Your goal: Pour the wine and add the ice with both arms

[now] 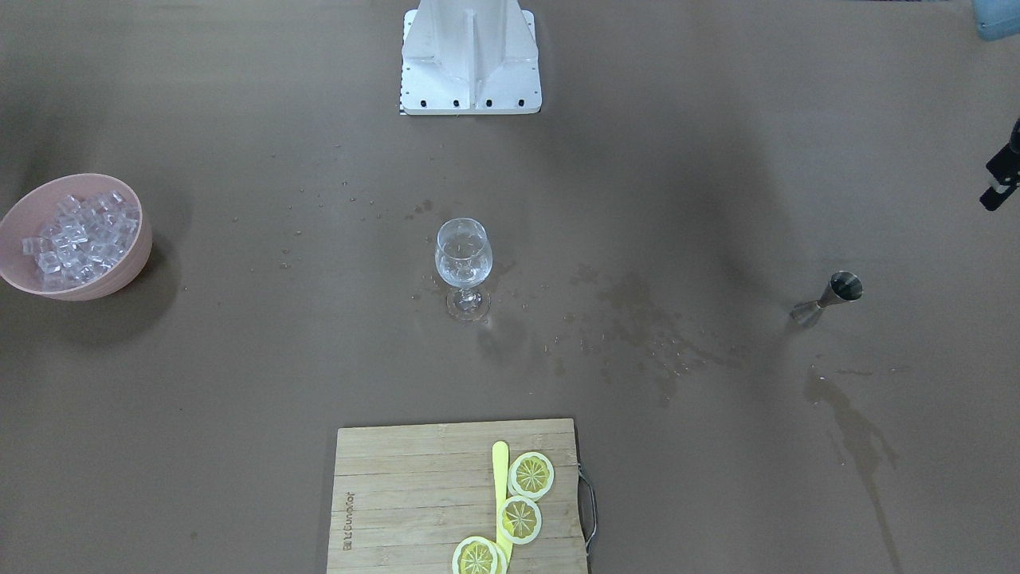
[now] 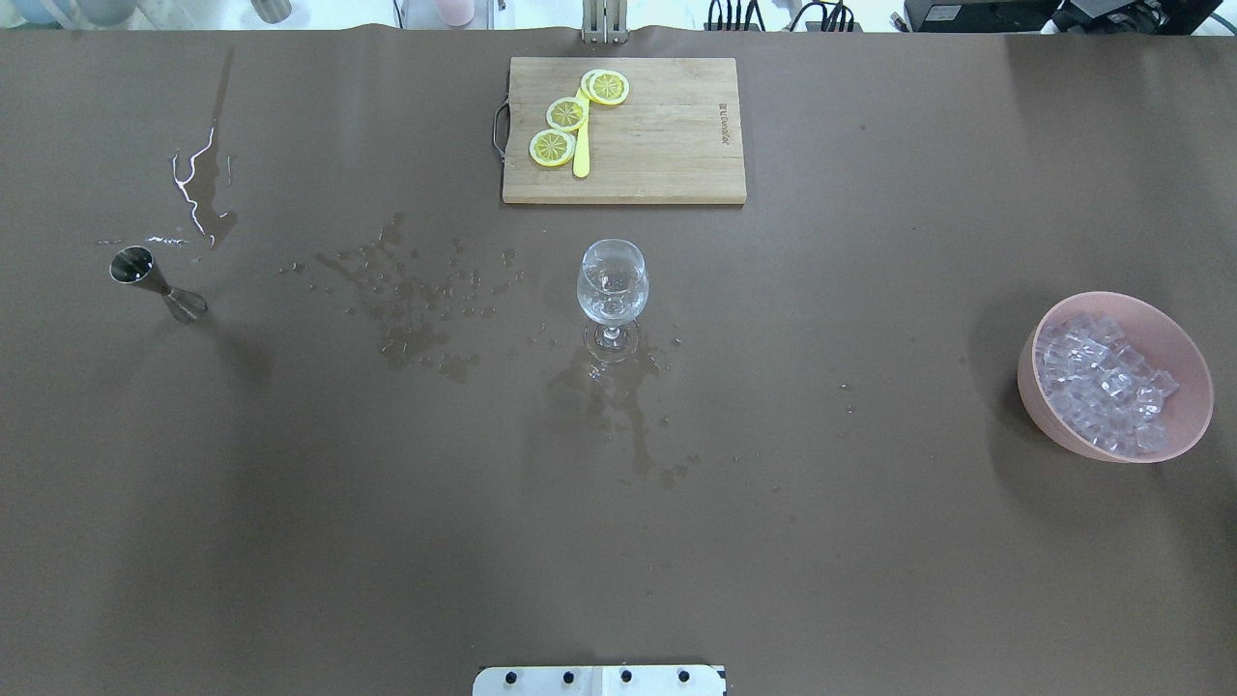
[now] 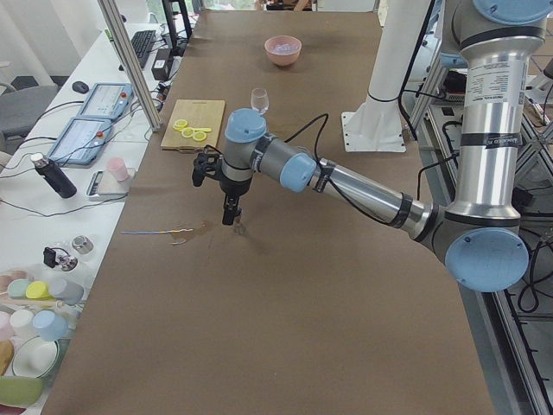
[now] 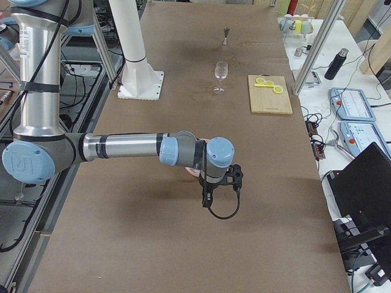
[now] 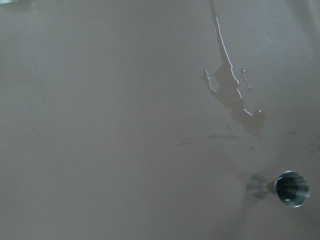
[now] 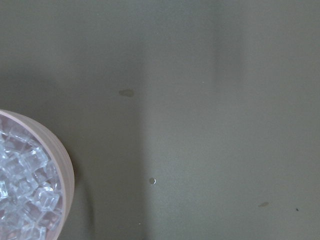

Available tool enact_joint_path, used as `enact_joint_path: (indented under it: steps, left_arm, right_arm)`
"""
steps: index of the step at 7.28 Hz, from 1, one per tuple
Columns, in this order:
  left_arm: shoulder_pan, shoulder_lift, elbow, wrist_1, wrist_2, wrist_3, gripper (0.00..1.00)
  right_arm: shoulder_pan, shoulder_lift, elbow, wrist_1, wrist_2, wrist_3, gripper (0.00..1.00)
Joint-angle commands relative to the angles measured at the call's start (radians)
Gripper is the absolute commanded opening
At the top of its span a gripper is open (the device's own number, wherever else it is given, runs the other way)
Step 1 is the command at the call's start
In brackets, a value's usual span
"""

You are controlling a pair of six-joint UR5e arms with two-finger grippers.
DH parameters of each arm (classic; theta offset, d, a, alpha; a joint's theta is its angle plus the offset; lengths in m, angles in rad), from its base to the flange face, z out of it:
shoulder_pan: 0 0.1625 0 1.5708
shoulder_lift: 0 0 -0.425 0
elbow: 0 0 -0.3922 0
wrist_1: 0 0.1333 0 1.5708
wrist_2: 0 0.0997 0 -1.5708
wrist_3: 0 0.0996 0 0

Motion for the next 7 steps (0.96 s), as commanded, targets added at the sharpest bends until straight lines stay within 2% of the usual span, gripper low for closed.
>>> enact_joint_path:
  steps: [1, 3, 4, 5, 7]
  left_arm:
    - [0.081, 0.074, -0.09, -0.132, 0.047, -0.217, 0.98]
    - [0.257, 0.215, -0.09, -0.416, 0.294, -0.417, 0.98]
    - [0.365, 0.232, -0.093, -0.471, 0.423, -0.535, 0.98]
    - [0.493, 0.263, -0.093, -0.512, 0.591, -0.657, 0.98]
    - [0.687, 0.3, -0.093, -0.522, 0.886, -0.852, 0.98]
  right_arm:
    - [0.0, -0.002, 0.0, 0.0, 0.01, 0.0, 1.0]
    - [0.0, -0.002, -0.001, 0.0, 0.011, 0.0, 1.0]
    - [0.0, -0.007, -0.001, 0.0, 0.011, 0.0, 1.0]
    - [0.0, -0.007, -0.001, 0.0, 0.012, 0.0, 1.0]
    - [0.0, -0.008, 0.0, 0.0, 0.011, -0.002, 1.0]
